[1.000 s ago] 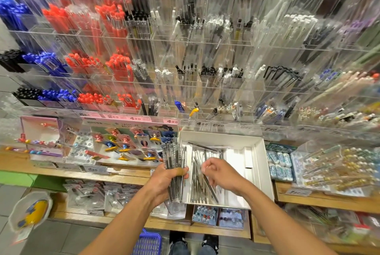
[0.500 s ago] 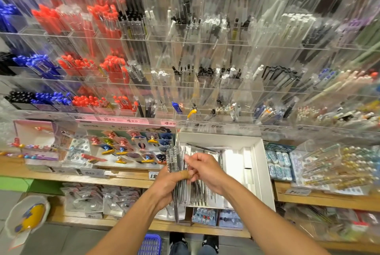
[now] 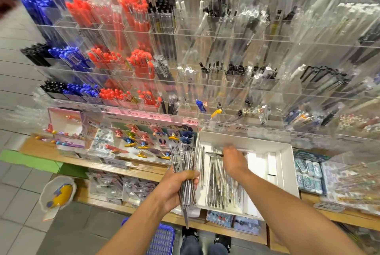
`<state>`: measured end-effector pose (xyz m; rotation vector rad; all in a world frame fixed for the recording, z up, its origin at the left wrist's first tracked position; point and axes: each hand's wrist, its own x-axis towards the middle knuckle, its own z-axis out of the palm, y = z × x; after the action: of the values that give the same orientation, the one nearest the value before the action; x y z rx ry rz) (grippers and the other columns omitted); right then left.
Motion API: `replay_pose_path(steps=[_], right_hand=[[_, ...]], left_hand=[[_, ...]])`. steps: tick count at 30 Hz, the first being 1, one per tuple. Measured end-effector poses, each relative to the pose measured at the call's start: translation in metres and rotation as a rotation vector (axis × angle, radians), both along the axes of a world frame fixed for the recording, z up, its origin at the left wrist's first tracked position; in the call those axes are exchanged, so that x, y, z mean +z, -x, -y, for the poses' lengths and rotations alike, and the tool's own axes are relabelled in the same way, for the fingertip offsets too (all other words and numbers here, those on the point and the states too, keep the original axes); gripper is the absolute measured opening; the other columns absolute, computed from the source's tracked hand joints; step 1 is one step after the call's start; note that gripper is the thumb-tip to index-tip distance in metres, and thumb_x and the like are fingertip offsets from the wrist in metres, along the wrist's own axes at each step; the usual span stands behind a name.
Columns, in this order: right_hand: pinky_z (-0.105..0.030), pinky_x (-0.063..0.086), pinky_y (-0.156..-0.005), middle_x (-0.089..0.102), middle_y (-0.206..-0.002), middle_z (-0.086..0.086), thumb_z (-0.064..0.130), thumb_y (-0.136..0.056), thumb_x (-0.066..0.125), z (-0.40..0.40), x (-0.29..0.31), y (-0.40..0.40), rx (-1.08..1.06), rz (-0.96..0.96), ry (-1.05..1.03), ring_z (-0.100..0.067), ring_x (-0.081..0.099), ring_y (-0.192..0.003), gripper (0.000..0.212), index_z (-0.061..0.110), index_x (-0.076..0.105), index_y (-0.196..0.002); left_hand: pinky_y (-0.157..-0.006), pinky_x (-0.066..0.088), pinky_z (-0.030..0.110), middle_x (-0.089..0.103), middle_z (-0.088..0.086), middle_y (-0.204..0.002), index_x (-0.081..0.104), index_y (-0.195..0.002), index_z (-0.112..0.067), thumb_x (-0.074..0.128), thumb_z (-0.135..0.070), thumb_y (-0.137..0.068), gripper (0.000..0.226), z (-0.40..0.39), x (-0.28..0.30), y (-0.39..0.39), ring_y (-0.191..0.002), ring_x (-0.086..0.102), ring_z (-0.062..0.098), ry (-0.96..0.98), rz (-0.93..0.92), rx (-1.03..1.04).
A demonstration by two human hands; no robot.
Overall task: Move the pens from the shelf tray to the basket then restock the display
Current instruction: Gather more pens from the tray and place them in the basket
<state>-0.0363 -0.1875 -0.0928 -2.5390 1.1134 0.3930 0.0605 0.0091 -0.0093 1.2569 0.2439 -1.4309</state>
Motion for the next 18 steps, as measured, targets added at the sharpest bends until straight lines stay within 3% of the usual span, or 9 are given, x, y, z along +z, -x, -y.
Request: replay_pose_path(steps=[3,5,8,11,13,16,18], right_hand=[[-0.035,0.049,-0.081,0.058,-0.119,-0.006,-0.002,-0.092,0.050,0.000,-0.003,0.010,0.099,0.002,0.049,-0.023,0.057,-0.103,0.032,0.011,0.055,-0.120],[-0.032,0.045,-0.070,0.062,-0.106,-0.001,0.018,-0.099,0.049,-0.004,0.008,0.015,0.028,0.099,-0.005,-0.019,0.057,-0.091,0.014,0.017,0.054,-0.112],[-0.024,0.049,-0.060,0.062,-0.087,0.010,0.034,-0.099,0.052,-0.019,0.039,0.024,-0.150,0.340,-0.356,-0.005,0.061,-0.072,0.010,0.027,0.050,-0.106],[-0.012,0.046,-0.048,0.067,-0.083,0.004,0.034,-0.093,0.060,-0.052,0.070,0.031,-0.197,0.446,-0.670,0.003,0.061,-0.055,0.015,0.031,0.053,-0.106],[-0.012,0.042,-0.043,0.071,-0.083,0.003,0.035,-0.092,0.064,-0.076,0.083,0.031,-0.233,0.504,-0.787,0.004,0.055,-0.046,0.018,0.030,0.055,-0.107],[-0.022,0.053,-0.061,0.071,-0.084,0.001,0.033,-0.091,0.066,-0.097,0.095,0.027,-0.332,0.599,-0.805,-0.004,0.064,-0.066,0.017,0.026,0.055,-0.102],[-0.023,0.052,-0.067,0.066,-0.083,0.002,0.030,-0.090,0.067,-0.103,0.099,0.026,-0.347,0.648,-0.772,-0.009,0.063,-0.073,0.015,0.023,0.057,-0.098]], left_hand=[[-0.057,0.058,0.029,0.068,0.019,-0.077,0.065,-0.101,0.013,0.082,-0.001,-0.064,0.043,-0.003,-0.001,-0.001,-0.063,0.067,0.023,0.002,-0.023,0.063],[-0.058,0.059,0.030,0.068,0.019,-0.077,0.065,-0.102,0.011,0.082,-0.003,-0.064,0.043,-0.003,0.000,-0.001,-0.065,0.067,0.023,-0.004,-0.018,0.087],[-0.059,0.058,0.031,0.066,0.016,-0.074,0.065,-0.102,0.008,0.080,-0.005,-0.066,0.042,-0.001,0.000,0.001,-0.064,0.064,0.022,-0.017,-0.002,0.098],[-0.056,0.057,0.032,0.065,0.015,-0.073,0.066,-0.102,0.007,0.079,-0.007,-0.069,0.039,0.002,0.000,0.005,-0.060,0.063,0.022,-0.005,0.000,0.115],[-0.052,0.057,0.033,0.066,0.017,-0.071,0.071,-0.094,0.006,0.079,-0.009,-0.071,0.029,0.005,0.002,0.009,-0.057,0.065,0.025,0.014,-0.017,0.124],[-0.056,0.059,0.039,0.070,0.024,-0.079,0.073,-0.087,0.003,0.080,-0.015,-0.072,0.024,0.007,0.007,0.013,-0.065,0.071,0.032,0.035,-0.044,0.152],[-0.061,0.060,0.042,0.071,0.032,-0.095,0.064,-0.111,0.009,0.081,-0.014,-0.072,0.048,0.006,0.010,0.015,-0.079,0.074,0.038,0.032,-0.042,0.157]])
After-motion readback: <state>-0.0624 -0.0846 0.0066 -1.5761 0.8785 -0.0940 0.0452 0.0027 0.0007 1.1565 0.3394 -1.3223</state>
